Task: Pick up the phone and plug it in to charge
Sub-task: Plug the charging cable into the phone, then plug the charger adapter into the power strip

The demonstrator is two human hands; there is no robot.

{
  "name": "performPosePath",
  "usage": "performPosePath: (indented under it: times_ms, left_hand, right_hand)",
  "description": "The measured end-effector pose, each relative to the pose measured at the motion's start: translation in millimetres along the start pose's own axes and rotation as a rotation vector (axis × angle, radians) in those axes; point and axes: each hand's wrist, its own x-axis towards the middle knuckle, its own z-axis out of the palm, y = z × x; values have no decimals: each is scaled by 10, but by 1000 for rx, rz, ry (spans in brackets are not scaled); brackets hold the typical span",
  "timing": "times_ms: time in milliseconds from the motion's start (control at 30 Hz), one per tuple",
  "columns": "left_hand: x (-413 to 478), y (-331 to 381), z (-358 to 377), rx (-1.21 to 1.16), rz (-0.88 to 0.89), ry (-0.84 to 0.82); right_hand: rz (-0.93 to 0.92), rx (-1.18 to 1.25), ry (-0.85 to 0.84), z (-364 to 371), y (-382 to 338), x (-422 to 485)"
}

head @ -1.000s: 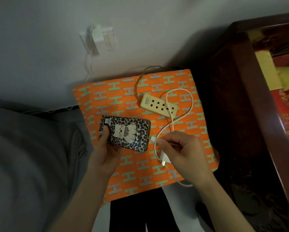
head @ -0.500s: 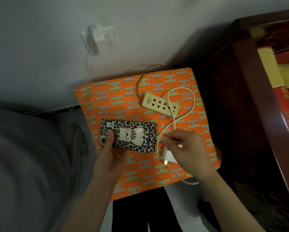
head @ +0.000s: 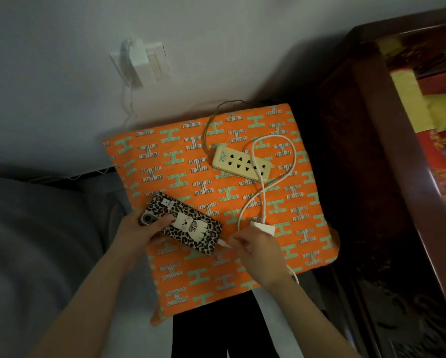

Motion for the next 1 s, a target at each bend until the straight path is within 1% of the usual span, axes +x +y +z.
performPosePath:
  times_ms: [67,100,133,167,200,233,300,367,433,500,567,633,667,733,800,867,933,1000]
  left_hand:
    - [24,-22,-4,37,38,-31]
    - [28,-25,12,85,58,-38]
    - [29,-18,31,199,96,-28]
    - [40,-5,47,387,151,-6]
    - [56,13,58,620,210,9]
    - [69,40,77,836,260,8]
    - [69,132,133,1171,286,4]
    - [51,230,209,1446,295,38]
    - [53,312,302,1678,327,54]
    - [73,453,393,1814,324,76]
    - [111,655,457,1809,365,103]
    - [169,863,533,1708,557,77]
    - [194,944,596,1599,677,47]
    - [242,1028,772,1379,877,-20]
    - [321,1052,964,1293,983,-62]
    - [399,1061,1114,1274,969,-100]
    - [489,1039,1178,1269,938,-124]
    - [552,996,1185,1234,954,-97]
  right_hand:
    - [74,158,193,-100,72,-13]
    - [130,191,280,-152,124,-11]
    - [200,194,325,-194,179,2]
    - [279,179,317,-222,231,23]
    - [355,153,262,-246,271,51]
    - [414,116,179,-261,296,76]
    - [470,26,13,-277,300,118]
    - [484,-34,-63,-272,284,152]
    - [495,-38,-77,-277,302,198]
    - [532,45,-99,-376,359,250]
    - [560,300,-119,-572,459,296]
    - [517,597,-124,-800,534,315]
    - [475,693,-102,-903,554,322]
    - [355,806,-41,-1067,536,364]
    - [203,822,24,-1178,467,470]
    - [93,749,104,-1248,387,599]
    - [26,632,169,-1267,332,728]
    - [-20,491,209,-1238,293,841]
